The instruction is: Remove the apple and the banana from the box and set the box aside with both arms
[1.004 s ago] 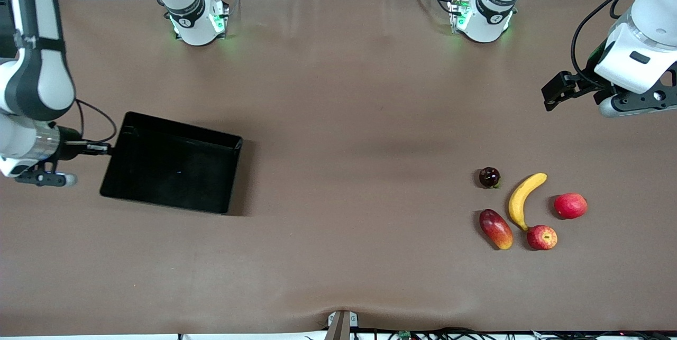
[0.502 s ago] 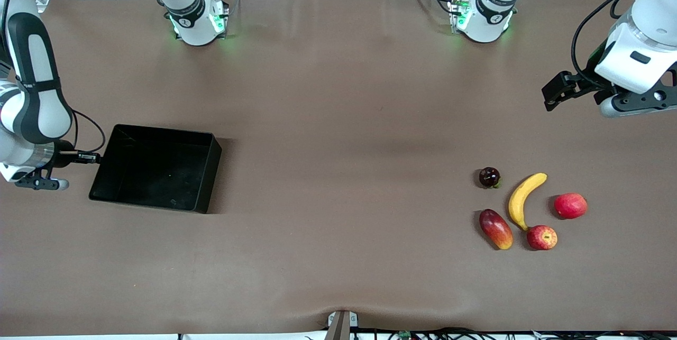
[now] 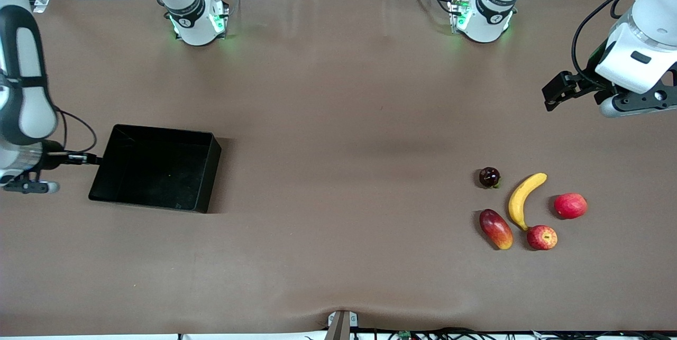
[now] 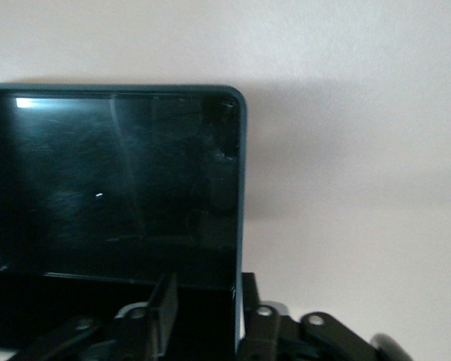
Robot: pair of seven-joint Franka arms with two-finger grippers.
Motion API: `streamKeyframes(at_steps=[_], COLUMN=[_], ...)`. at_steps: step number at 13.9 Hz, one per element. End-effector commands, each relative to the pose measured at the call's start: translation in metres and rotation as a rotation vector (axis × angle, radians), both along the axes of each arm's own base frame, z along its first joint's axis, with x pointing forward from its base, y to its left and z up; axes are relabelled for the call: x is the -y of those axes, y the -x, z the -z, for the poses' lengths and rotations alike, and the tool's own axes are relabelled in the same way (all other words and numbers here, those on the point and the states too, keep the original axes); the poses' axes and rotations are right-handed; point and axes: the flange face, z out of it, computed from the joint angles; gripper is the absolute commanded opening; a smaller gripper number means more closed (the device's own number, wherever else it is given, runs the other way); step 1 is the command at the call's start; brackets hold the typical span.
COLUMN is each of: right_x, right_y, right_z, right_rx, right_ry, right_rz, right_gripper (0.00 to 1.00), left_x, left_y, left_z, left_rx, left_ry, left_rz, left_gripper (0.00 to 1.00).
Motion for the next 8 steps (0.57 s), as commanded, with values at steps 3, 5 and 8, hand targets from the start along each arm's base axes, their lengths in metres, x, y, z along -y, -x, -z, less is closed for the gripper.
streamKeyframes(at_steps=[3,5,8], right_x=[-0.024,-0.038,-0.07], right_y=[-0.04,-0.053,-0.068], right_z=[-0.103,-0.128,-0.177], right_rx=[0.121,0.174,0.262], right_ry=[0.007,0.022,0.05], right_rz=[-0.056,-0.082,-0.138], right_gripper=[1.0,1.0,1.0], left_x=[0.0,-0.002,-0.002], left_y=[0.003,0.002,0.001], left_z=[-0.005,-0.004,-0.004], left_rx=[0.013,0.016,0.017], left_ry=[0.019,0.021,0.022], left_rz=[-0.007,-0.009,-0.009], left_gripper=[1.0,1.0,1.0])
